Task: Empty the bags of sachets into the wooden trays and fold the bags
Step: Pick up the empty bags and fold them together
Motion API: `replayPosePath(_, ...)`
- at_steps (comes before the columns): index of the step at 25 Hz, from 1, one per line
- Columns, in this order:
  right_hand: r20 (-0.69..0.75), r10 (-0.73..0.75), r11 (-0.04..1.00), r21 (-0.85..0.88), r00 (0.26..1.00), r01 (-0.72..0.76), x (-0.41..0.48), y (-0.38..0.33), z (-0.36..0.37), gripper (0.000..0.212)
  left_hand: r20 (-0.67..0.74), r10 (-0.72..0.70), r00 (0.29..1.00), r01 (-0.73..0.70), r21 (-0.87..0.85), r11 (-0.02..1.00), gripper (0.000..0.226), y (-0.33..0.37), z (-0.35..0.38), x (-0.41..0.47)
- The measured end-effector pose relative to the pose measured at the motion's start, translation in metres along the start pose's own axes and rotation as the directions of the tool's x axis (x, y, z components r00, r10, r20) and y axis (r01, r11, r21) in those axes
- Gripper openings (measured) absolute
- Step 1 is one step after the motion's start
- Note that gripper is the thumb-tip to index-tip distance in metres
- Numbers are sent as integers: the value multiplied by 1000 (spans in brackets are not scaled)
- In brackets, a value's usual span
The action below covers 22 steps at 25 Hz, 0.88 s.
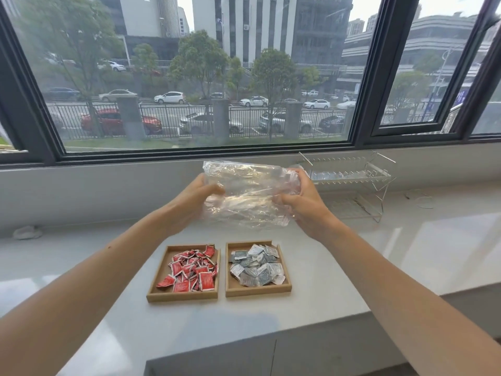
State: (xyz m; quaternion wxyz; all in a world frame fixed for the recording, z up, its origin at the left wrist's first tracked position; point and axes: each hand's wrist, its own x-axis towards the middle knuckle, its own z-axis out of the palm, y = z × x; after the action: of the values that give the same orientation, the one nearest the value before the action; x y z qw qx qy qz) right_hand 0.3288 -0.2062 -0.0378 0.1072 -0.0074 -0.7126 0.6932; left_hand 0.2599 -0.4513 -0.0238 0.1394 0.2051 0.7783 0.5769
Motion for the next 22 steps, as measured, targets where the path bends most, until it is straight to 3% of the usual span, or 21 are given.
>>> replayPosePath(2,-38,43,999,20,998,-42,-6,12,-13,66,23,3,1000,-2,-60,998,66,-7,15,3)
replayPosePath(5,-72,71,997,19,995,-70,-20,32,-41,51,22,13,1000,-12,-65,998,46,-13,55,9)
replayPosePath(10,-125,142,989,-32,982,-147,-61,61,-113,38,143,-18,990,21,-14,1000,42,-18,139,30)
replayPosePath(13,-182,211,968,-96,960,-231,-97,80,-167,42,226,-57,972,58,2,998,50,-23,198,46)
replayPosePath(17,-317,294,928,-130,902,-349,-158,117,-244,54,369,-160,916,141,79,987,88,-39,298,62)
replayPosePath(22,-518,380,865,-95,767,-493,-237,166,-314,78,527,-127,840,62,139,988,86,-56,420,67)
